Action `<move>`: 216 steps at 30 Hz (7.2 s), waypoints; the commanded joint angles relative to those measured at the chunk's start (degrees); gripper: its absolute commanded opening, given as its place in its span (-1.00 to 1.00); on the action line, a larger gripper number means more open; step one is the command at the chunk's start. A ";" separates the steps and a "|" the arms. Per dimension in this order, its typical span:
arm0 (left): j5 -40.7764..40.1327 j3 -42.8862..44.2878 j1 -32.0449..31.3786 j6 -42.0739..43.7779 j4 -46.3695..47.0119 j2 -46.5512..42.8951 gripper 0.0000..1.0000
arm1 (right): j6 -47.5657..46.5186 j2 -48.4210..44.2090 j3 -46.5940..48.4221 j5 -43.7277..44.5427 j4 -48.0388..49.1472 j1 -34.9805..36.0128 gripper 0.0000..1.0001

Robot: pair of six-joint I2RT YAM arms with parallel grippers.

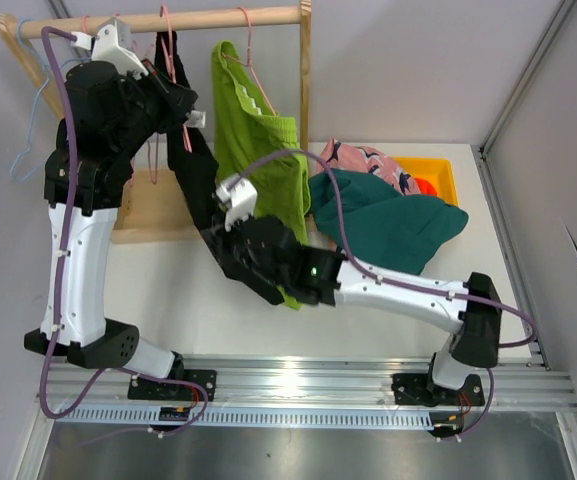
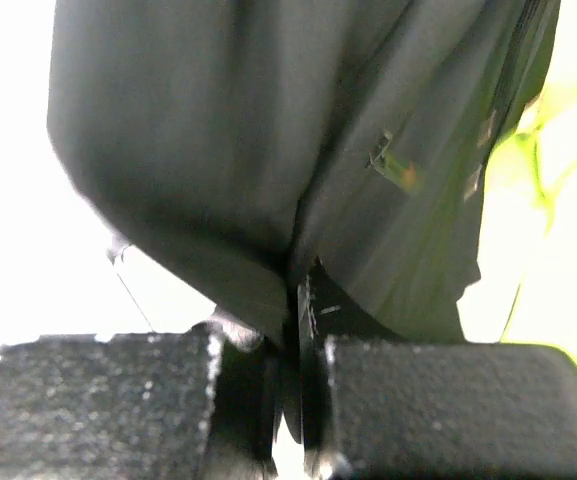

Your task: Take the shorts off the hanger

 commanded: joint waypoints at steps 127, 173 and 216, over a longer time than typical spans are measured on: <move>4.42 14.46 12.30 6.43 4.36 16.94 -1.00 | 14.65 -55.72 -53.72 -17.25 -11.95 -44.47 0.99; 11.29 5.47 4.40 0.10 6.13 3.65 0.62 | 16.06 -60.55 -52.85 -11.62 -17.66 -37.60 0.99; 0.65 13.66 -8.26 -0.16 15.98 25.64 -1.00 | 13.68 -64.16 -53.90 -10.56 -22.50 -37.43 0.99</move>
